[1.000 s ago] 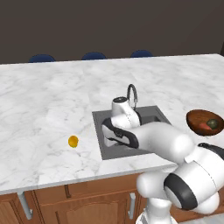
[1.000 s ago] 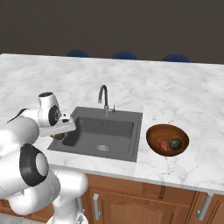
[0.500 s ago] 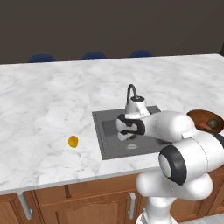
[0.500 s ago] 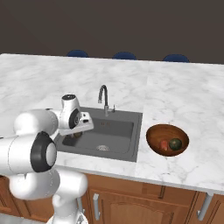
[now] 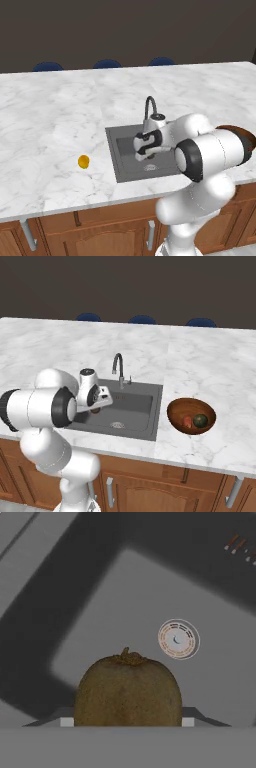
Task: There is a mixed pile of frozen fruits and vegetables on the counter. Locate all the frozen vegetables and place the items in a bowl on the counter. Take all the frozen fruits and defrost them in a running sink.
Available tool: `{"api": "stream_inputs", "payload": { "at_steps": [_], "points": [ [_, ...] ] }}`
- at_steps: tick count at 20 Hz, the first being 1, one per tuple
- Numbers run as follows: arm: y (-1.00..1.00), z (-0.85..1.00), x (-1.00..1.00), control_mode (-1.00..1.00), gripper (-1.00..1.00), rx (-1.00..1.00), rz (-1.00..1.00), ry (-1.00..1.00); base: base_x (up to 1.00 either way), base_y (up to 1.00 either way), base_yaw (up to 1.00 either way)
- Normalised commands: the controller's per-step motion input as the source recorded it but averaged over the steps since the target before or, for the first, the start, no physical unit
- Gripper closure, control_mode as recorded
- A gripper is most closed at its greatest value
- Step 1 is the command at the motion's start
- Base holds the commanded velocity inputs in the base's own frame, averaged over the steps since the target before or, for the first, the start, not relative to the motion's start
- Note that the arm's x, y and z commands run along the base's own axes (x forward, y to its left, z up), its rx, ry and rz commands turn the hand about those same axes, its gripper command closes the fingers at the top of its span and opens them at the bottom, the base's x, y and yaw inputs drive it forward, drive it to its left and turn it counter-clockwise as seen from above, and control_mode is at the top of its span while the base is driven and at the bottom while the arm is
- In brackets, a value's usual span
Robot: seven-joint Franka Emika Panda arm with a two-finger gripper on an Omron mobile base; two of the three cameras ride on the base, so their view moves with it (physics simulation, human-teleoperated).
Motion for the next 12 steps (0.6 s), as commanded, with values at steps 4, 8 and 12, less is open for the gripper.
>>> {"api": "stream_inputs", "payload": {
  "at_steps": [4,8,12],
  "points": [
    [0.0,-0.15,0.52,-1.0,1.0,0.0,0.0,0.05,0.0,0.0,0.0],
    [0.0,-0.13,0.26,-1.0,1.0,0.0,0.0,0.03,0.0,0.0,0.0],
    [0.05,-0.28,0.35,-1.0,1.0,0.0,0.0,0.03,0.0,0.0,0.0]
  ]
}}
